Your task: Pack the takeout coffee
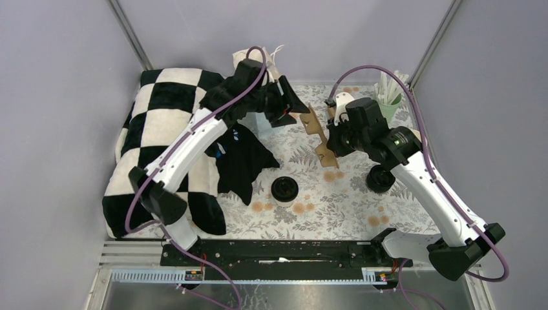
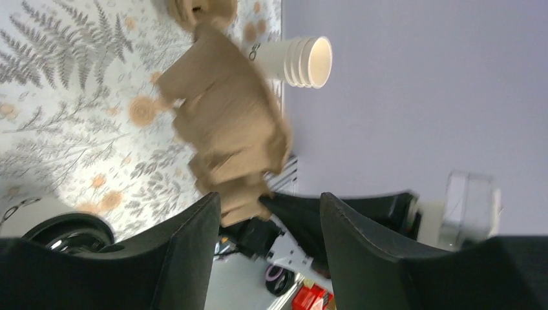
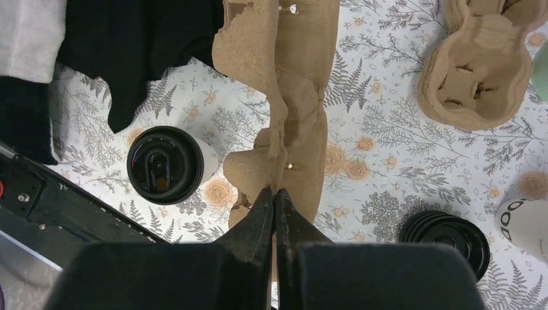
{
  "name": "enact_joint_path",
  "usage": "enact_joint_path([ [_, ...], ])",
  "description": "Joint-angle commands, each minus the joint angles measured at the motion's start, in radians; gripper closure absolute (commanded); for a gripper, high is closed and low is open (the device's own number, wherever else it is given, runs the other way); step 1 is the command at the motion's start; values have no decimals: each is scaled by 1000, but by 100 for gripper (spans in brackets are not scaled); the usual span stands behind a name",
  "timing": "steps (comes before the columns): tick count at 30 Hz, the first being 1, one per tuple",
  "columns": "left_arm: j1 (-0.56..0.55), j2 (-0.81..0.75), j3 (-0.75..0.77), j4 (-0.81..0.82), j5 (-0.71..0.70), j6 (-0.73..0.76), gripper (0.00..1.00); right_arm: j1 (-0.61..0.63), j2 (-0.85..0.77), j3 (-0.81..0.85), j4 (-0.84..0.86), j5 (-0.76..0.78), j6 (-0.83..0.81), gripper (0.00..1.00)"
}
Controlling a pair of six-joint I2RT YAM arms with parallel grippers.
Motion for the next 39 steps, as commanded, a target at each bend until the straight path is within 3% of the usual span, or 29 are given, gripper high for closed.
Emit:
enact_joint_path([
  [1, -33, 85, 226, -147, -106, -70, 40, 39, 17, 45, 1, 47, -59, 100],
  [9, -48, 152, 296, -256, -170, -119, 51, 96, 33, 14, 26, 137, -101, 100],
  [28, -91, 180, 213, -169, -152, -125, 65, 167, 63, 4, 33, 197, -94, 100],
  [33, -106, 185, 225, -206, -200, -106, 74, 185, 65, 9, 31, 225, -88, 100],
  [39, -113, 195, 263, -249, -252, -72, 93, 199, 70, 18, 25, 265, -87, 100],
])
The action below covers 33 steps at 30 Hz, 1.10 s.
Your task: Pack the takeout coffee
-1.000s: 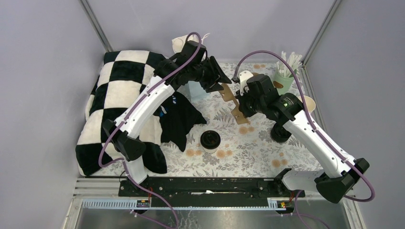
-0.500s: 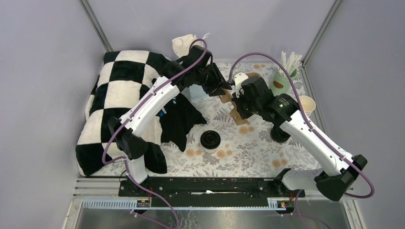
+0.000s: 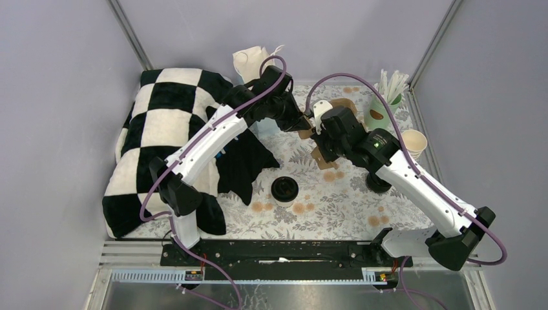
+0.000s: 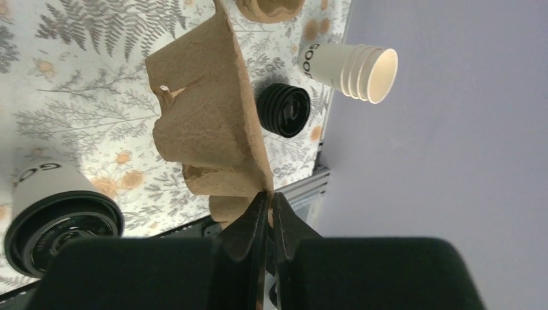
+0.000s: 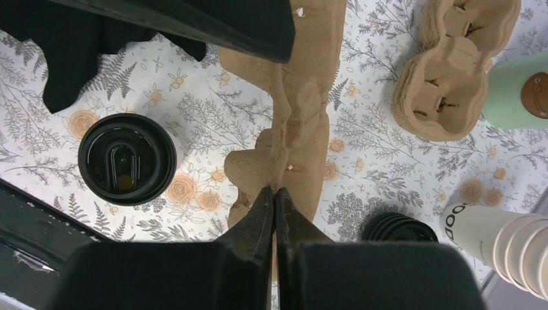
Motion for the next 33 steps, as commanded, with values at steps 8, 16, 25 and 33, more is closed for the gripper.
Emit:
enact_joint_path([
  [8, -7, -30, 22, 46, -71, 113, 100, 32, 23, 61, -4, 48, 15, 78],
  [16, -6, -253, -249, 416, -70, 239, 100, 30, -48, 190, -169, -15, 232, 12],
  [25, 4, -534, -525, 816, -163, 375, 100, -87, -173, 246, -50, -182, 714, 0],
  [33, 15, -640, -599, 959, -273, 342, 100, -577, -202, -153, 667, -911, 1302, 10],
])
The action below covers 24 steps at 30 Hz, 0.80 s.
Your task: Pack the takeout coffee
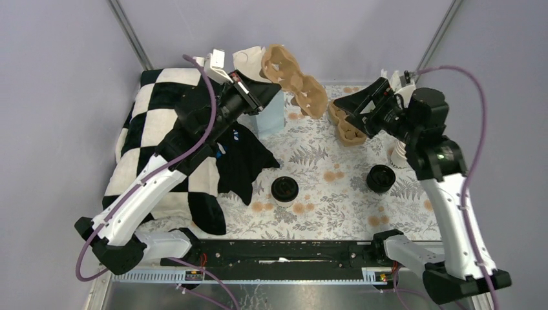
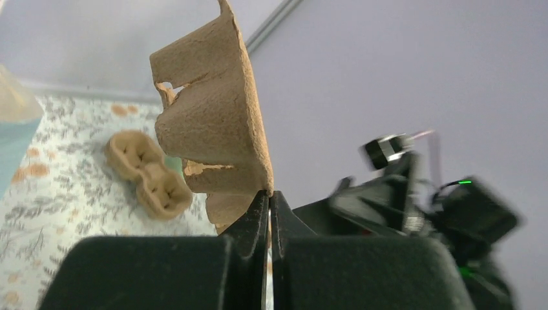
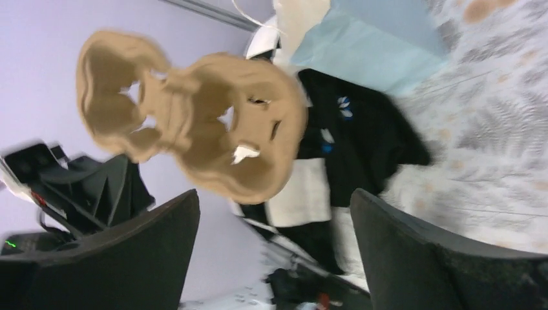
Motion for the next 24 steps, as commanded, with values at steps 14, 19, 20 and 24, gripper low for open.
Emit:
enact_joint_path([
  [14, 24, -19, -34, 221, -6, -39, 100, -109, 68, -426, 973, -435, 608, 29],
  [19, 34, -20, -36, 226, 0, -49, 100, -109, 73, -421, 992, -445, 611, 51],
  [20, 37, -20, -37, 229, 0, -52, 100, -109, 74, -422, 993, -445, 610, 53],
  [24, 46, -20, -38, 229, 47, -64, 100, -109, 72, -434, 984, -433, 595, 60],
])
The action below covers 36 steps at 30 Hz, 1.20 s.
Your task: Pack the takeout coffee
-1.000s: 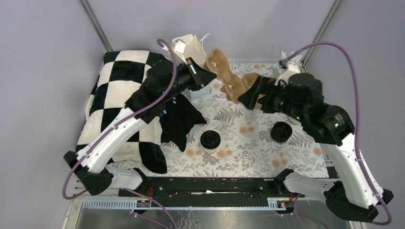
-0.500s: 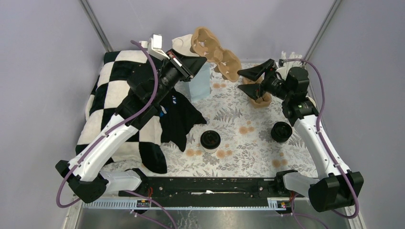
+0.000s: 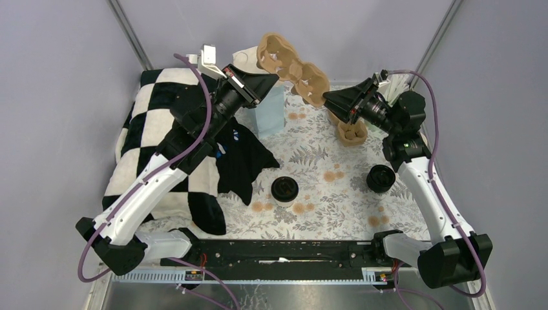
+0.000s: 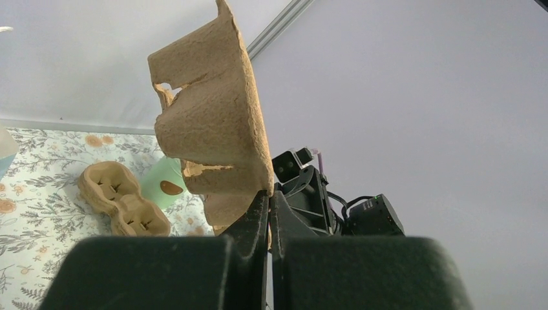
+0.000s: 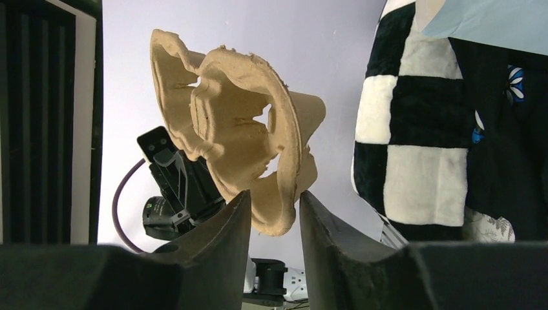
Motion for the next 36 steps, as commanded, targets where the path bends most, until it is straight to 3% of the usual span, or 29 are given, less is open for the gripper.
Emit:
enact_joint_path([
  [1, 14, -10, -7, 70, 53, -22, 100, -3, -16, -17, 68, -13, -6, 60],
  [9, 17, -21, -28, 80, 70, -41, 100, -2, -8, -19, 87, -1, -1, 68],
  [16, 19, -23, -39, 75, 61, -47, 100, -2, -19, -9, 85, -6, 2, 100],
  [18, 21, -16, -15, 12, 34, -41, 100, -2, -41, 10, 15, 16, -52, 100],
  [19, 24, -9, 11, -71, 11, -38, 96, -2, -54, 32, -58, 39, -100, 100],
  [20, 27, 0, 39, -158, -44, -37, 82, -3, -68, 59, -151, 66, -169, 100],
  [22, 32, 19, 101, -353, -177, -38, 37, -2, -88, 165, -523, 192, -354, 100],
  [23, 37, 35, 135, -450, -238, -43, 20, -3, -91, 225, -654, 255, -448, 100],
  [25, 66, 78, 209, -615, -299, -30, 4, -2, -97, 331, -859, 371, -618, 100],
  [31, 239, 296, 439, -862, -213, 85, 1, -2, -145, 534, -1153, 604, -867, 100],
  [36, 323, 438, 512, -779, -227, 215, 1, -2, -157, 621, -1267, 680, -966, 100],
])
